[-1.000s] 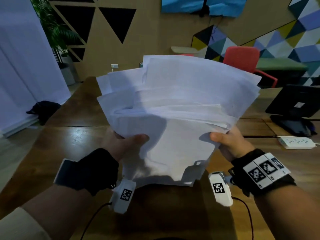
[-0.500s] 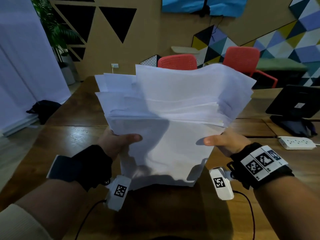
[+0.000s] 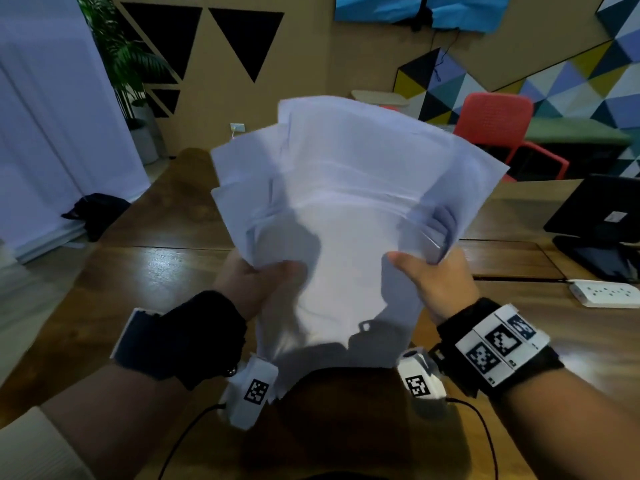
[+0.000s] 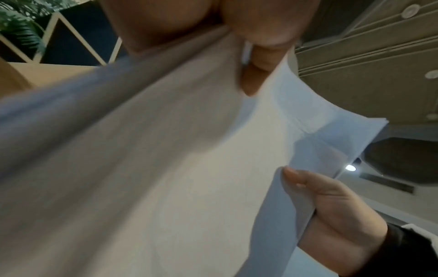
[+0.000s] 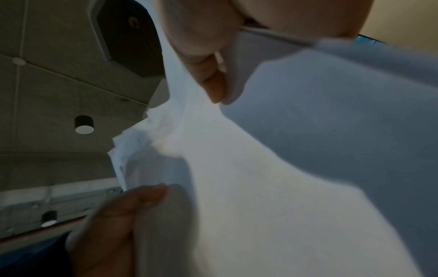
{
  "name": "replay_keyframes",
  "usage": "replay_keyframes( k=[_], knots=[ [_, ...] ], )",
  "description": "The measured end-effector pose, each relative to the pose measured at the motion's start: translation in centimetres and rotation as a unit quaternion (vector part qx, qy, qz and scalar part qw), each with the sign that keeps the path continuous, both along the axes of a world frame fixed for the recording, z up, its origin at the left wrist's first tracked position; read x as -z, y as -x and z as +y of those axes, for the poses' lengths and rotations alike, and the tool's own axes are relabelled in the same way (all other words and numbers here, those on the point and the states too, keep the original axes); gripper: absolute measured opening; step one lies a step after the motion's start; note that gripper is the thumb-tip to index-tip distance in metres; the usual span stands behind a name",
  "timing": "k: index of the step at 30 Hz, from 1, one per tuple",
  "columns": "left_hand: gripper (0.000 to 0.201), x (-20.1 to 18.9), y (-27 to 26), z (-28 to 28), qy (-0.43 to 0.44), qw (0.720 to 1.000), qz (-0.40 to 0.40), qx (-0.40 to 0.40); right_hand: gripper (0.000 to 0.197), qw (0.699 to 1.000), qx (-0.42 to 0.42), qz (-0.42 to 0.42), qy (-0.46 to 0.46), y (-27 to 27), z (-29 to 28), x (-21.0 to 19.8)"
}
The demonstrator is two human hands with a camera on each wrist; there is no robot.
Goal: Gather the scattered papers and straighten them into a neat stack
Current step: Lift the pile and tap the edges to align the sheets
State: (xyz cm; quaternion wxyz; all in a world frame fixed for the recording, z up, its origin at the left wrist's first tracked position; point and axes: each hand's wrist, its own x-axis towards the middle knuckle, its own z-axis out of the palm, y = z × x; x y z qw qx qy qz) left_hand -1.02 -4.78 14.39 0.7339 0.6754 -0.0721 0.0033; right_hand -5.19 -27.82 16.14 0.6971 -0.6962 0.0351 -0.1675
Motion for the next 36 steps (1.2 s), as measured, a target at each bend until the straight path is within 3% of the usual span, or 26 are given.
replay_keyframes(
  k=[3, 7, 11, 14, 16, 18, 22, 25, 27, 29, 32, 36],
  knots=[
    [0.007, -0.9, 0.3, -0.9, -0.029, 0.998, -0.008, -0.062, 0.023, 0.998, 0.058, -0.029, 0.012, 0.6, 1.0, -0.6],
    [0.013, -3.0, 1.0, -0.4, -0.014, 0.995, -0.048, -0.083, 0.022, 0.992, -0.006, -0.112, -0.051, 1.6, 0.4, -2.6],
    [0.038, -2.5, -0.3, 0.7, -0.037, 0.997, -0.031, -0.059, 0.060, 0.977, -0.166, -0.103, -0.088, 1.0, -1.3, -2.1],
    [0.060, -0.6, -0.8, 0.4, -0.027, 0.998, 0.027, -0.054, 0.099, 0.981, -0.145, -0.055, -0.114, 0.3, -1.3, -0.8],
    [0.058, 0.2, -0.7, 0.0, 0.011, 0.997, 0.058, -0.059, 0.113, 0.985, -0.106, -0.054, -0.122, 0.0, -1.1, -0.4],
    [0.049, 0.4, -0.5, -0.2, 0.041, 0.994, 0.081, -0.056, 0.103, 0.988, -0.078, -0.069, -0.114, -0.2, -1.0, -0.5],
    [0.037, -1.3, 1.1, 0.3, 0.055, 0.997, 0.029, -0.038, 0.035, 0.985, -0.064, -0.142, -0.074, 0.5, -2.2, -2.4],
    [0.033, -1.7, 2.0, 1.0, 0.044, 0.999, -0.021, -0.006, 0.037, 0.975, -0.164, -0.142, -0.046, 1.3, -2.6, -2.9],
    [0.059, -0.5, 1.9, 1.4, 0.018, 0.999, -0.007, 0.027, 0.049, 0.980, -0.180, -0.080, -0.036, 1.3, -2.7, -1.3],
    [0.066, 0.8, 1.9, 1.2, -0.023, 0.999, 0.029, 0.030, 0.061, 0.989, -0.146, -0.008, -0.034, 1.1, -2.3, 0.9],
    [0.020, 1.8, 2.5, 0.0, -0.051, 0.996, 0.067, 0.004, 0.048, 0.996, -0.044, 0.065, -0.032, 0.9, -1.4, 3.3],
    [0.024, 0.8, 3.1, -1.0, -0.035, 0.994, 0.090, -0.060, 0.027, 0.997, 0.049, 0.056, -0.022, 0.7, -0.5, 2.3]
  ],
)
